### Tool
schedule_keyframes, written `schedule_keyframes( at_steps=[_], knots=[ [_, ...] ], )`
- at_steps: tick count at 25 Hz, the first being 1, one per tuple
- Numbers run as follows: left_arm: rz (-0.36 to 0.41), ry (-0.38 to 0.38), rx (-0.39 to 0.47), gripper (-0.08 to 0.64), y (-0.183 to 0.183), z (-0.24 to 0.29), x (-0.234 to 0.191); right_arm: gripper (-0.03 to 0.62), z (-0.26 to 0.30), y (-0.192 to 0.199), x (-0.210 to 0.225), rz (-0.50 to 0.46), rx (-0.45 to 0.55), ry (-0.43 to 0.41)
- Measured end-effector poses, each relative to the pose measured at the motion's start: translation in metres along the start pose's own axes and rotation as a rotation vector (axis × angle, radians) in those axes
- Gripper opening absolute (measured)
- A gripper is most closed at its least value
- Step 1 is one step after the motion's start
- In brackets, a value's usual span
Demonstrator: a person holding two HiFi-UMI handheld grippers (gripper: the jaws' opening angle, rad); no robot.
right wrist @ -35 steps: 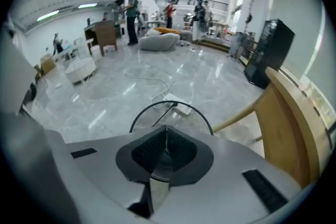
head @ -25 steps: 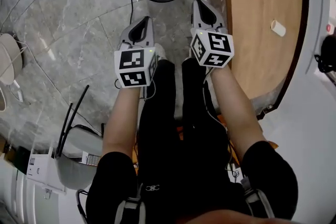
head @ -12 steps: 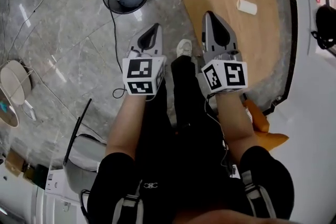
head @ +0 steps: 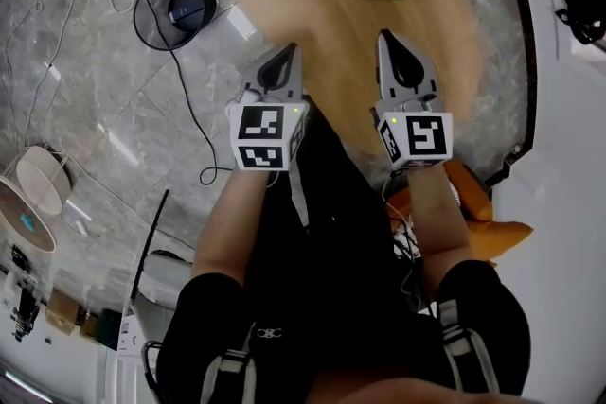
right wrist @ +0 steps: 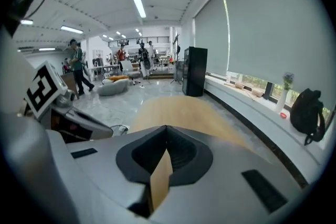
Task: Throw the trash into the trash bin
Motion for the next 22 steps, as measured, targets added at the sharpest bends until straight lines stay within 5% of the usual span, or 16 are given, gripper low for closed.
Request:
schedule_keyframes(
  at_steps=[3,9,11,14,18,22],
  knots=[
    [0.029,-0.003,-0.017,0.012,-0.012,0.017,0.017,0.012,0.004,0.010,0.028,-0.096,-0.076,0.016],
    [0.043,-0.015,-0.047,0.012,-0.030,0.044,0.036,0.012,0.022,0.012,0.071,-0.504,-0.204,0.023],
    [0.045,-0.025,-0.051,0.012,-0.031,0.049,0.038,0.020,0.033,0.016,0.079,-0.555,-0.272,-0.040],
    [0.042,-0.036,-0.064,0.012,-0.030,0.054,0.037,0.170,0.054,0.019,0.082,-0.654,-0.349,-0.137],
    [0.026,-0.054,-0.076,0.012,-0.029,0.059,0.028,0.202,0.083,0.022,0.082,-0.795,-0.407,-0.179],
    [0.011,-0.070,-0.084,0.012,-0.027,0.062,0.021,0.210,0.112,0.028,0.081,-0.834,-0.431,-0.210]
  ],
)
Point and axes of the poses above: the fingertips, and each gripper's own axes: z forward along the fingers, x to its right, y out of its underside, the point moved 8 cm from there along -z, backward along the fingers, and after that the axes turned 13 degrees about -x, right-handed, at the moved point
